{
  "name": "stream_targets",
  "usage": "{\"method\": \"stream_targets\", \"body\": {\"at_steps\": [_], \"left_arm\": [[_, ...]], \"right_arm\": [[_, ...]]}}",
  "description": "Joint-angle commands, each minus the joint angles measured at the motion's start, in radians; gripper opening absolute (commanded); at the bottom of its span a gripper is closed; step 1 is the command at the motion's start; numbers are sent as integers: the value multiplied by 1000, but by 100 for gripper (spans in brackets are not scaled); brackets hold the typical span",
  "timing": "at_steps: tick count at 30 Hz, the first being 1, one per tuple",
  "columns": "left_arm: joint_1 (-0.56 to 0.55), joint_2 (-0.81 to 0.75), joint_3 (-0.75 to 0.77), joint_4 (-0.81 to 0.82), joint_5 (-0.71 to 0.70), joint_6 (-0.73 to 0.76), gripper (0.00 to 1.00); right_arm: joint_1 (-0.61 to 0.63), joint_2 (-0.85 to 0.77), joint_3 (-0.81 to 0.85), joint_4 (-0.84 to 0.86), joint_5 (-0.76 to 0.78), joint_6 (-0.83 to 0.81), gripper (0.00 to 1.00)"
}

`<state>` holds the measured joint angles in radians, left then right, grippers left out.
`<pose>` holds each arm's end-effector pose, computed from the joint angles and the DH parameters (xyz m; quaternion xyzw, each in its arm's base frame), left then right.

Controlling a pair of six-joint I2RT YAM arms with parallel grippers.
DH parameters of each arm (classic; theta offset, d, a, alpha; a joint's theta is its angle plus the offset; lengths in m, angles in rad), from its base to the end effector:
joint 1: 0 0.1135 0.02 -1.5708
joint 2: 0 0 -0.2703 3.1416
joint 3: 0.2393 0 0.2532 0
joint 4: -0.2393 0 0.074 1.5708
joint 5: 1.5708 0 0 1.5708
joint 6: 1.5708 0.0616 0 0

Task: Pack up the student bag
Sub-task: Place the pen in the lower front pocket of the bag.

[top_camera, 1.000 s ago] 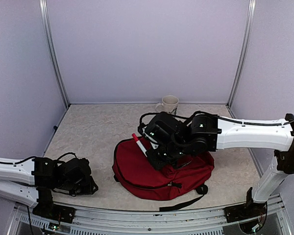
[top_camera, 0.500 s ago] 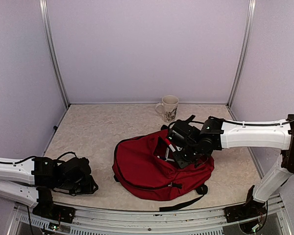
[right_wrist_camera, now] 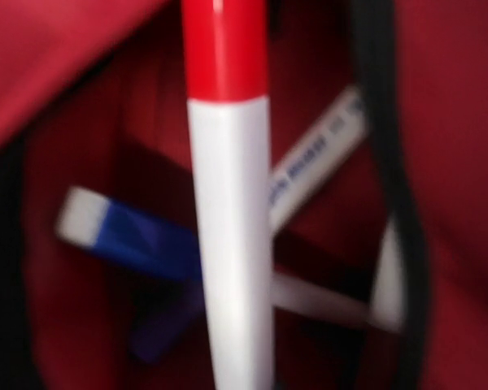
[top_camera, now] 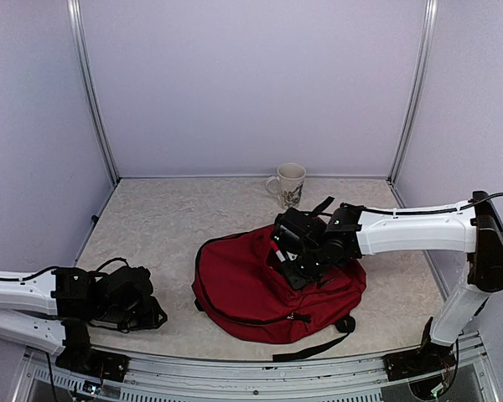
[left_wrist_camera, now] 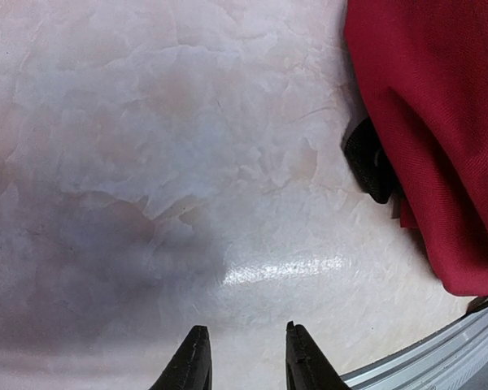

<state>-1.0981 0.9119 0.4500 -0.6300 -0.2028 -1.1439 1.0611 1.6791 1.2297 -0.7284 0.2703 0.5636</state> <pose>0.0854 -0.1398 0.1521 -0.0461 0.9657 -0.1697 0.1911 0.1841 0.2957 0.2062 -0.2138 0.9484 0.0495 0.2290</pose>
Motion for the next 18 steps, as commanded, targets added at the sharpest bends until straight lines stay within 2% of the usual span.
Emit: {"method": "stream_targets", "body": {"at_steps": [1,3,7,10,14,18], "left_arm": [[11,-17,-3,-10,-9,14,32],[16,-15,-3,-8,-11,19,32],[32,-4,12,-7,-4,41,32],[38,7,36,-17,-11,59,39],[56,38,63,2,-1,89,52],[106,78,115,37,31,158,58]], "right_arm": [[5,-51,-41,-65,37,96,0],[5,-59,-58,-55,18,83,0],[13,-59,-38,-63,12,70,27],[13,-76,-8,-69,25,65,38],[13,-107,39,-73,25,52,41],[11,-142,75,-80,46,48,39]]}}
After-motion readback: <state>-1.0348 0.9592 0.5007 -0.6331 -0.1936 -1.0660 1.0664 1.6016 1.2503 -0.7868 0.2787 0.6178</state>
